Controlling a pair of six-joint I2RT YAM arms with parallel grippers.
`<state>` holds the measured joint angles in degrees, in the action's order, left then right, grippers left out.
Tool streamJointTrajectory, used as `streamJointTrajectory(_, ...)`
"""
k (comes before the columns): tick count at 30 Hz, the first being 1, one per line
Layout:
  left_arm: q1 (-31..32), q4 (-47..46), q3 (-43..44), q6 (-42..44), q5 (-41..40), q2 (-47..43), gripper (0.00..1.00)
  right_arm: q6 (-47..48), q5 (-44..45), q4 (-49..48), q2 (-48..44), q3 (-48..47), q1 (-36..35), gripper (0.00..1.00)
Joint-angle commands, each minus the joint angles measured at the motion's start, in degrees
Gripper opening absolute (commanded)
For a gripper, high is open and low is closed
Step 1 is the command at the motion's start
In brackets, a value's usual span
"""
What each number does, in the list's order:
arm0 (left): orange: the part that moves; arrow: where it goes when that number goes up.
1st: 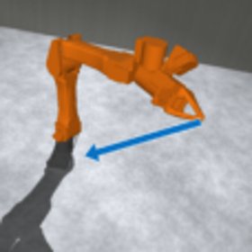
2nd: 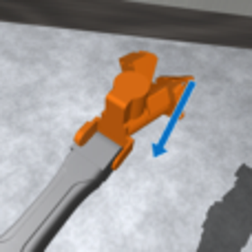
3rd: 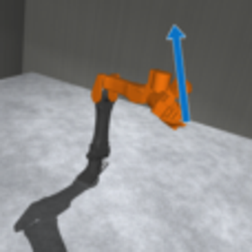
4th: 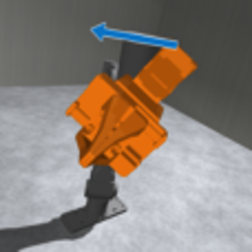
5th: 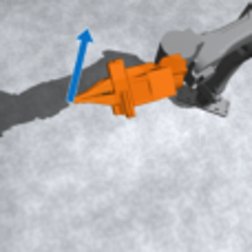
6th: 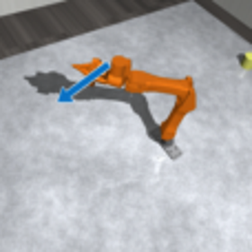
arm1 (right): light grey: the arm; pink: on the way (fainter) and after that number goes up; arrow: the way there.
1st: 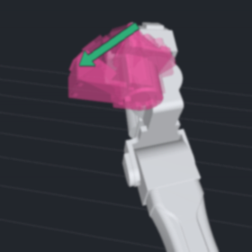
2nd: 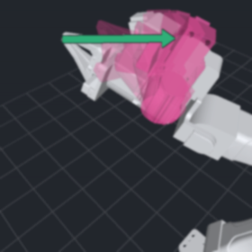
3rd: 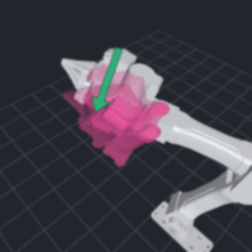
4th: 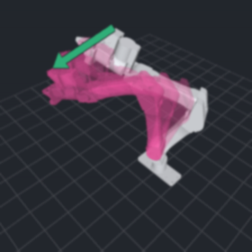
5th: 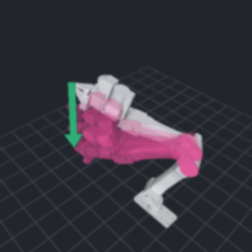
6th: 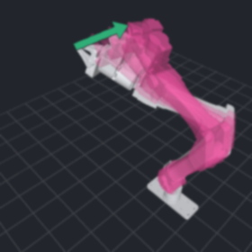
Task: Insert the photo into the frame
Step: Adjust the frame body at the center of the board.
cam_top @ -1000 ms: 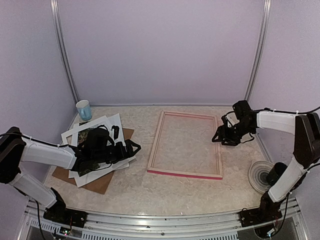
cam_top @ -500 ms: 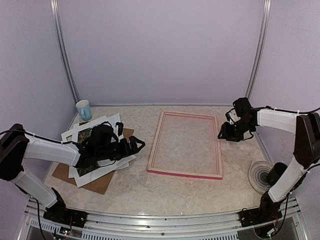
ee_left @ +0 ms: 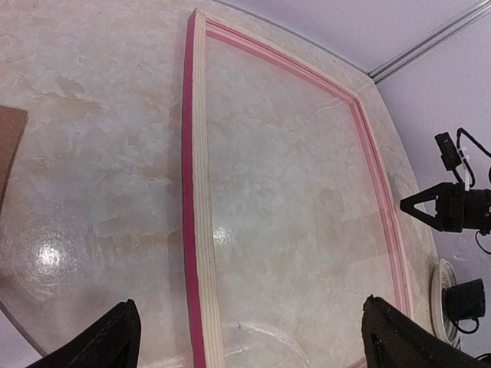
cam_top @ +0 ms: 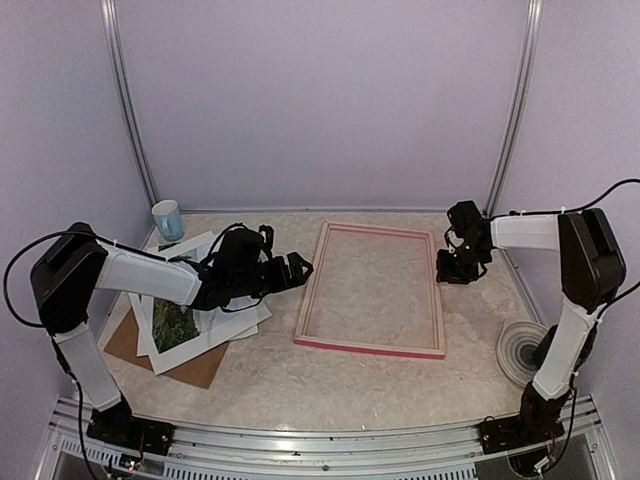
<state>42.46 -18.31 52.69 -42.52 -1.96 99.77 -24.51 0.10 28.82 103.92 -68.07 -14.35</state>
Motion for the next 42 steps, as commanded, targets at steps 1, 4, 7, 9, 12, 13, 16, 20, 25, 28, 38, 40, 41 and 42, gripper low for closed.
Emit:
streamJointTrajectory(1, 0.35, 1.72, 3.53, 1.69, -0.72, 4.90, 0.99, -0.16, 3.10, -0.77, 2.44, -2.51, -1.24, 0.33)
streamJointTrajectory(4, 0.28, 1.47, 4.33, 1.45, -0.59, 6.95, 0.99, -0.10, 3.41, -0.87, 3.61, -2.85, -1.54, 0.33)
streamJointTrajectory(7, 0.30, 1.18, 4.61, 1.39, -0.52, 8.04, 0.99, -0.10, 4.04, -0.92, 4.24, -2.97, -1.89, 0.33)
streamJointTrajectory(9, 0.26, 1.14, 4.70, 1.39, -0.40, 8.46, 0.99, 0.04, 4.48, -0.87, 4.48, -3.23, -2.02, 0.33)
streamJointTrajectory(12, 0.26, 1.08, 4.71, 1.39, -0.16, 9.06, 0.99, 0.18, 4.72, -0.52, 5.32, -3.97, -2.22, 0.35)
streamJointTrajectory(13, 0.29, 1.00, 4.64, 1.35, -0.07, 9.12, 0.99, 0.14, 4.73, -0.44, 5.51, -4.08, -2.26, 0.36)
streamJointTrajectory(16, 0.27, 0.74, 4.32, 1.31, 0.11, 9.13, 0.99, 0.16, 4.32, -0.68, 5.93, -4.33, -2.52, 0.37)
streamJointTrajectory(20, 0.27, 0.73, 4.18, 1.31, 0.33, 9.11, 0.99, 0.38, 5.74, 0.06, 6.66, -5.19, -2.96, 0.37)
streamJointTrajectory(25, 0.27, 0.34, 3.84, 1.15, 0.79, 9.03, 0.99, 0.67, 8.18, 0.94, 7.14, -5.31, -3.31, 0.36)
streamJointTrajectory(28, 0.27, -0.01, 3.61, 0.96, 1.11, 9.04, 0.99, 0.89, 8.80, 1.48, 8.21, -5.66, -3.61, 0.36)
streamJointTrajectory(38, 0.32, -0.89, 3.56, 0.80, 1.60, 9.26, 0.99, 1.20, 5.41, 0.81, 9.06, -5.89, -3.76, 0.26)
streamJointTrajectory(40, 0.30, -1.30, 3.44, 0.64, 3.24, 9.22, 0.99, 1.34, 3.76, 0.22, 9.11, -5.92, -3.76, 0.26)
streamJointTrajectory(41, 0.34, -1.69, 3.33, 0.56, 3.64, 9.31, 0.99, 1.52, 2.81, -0.19, 9.19, -6.03, -3.76, 0.26)
streamJointTrajectory(42, 0.33, -1.90, 3.16, 0.43, 4.01, 9.37, 0.99, 1.63, 1.97, -0.38, 9.35, -6.28, -3.77, 0.25)
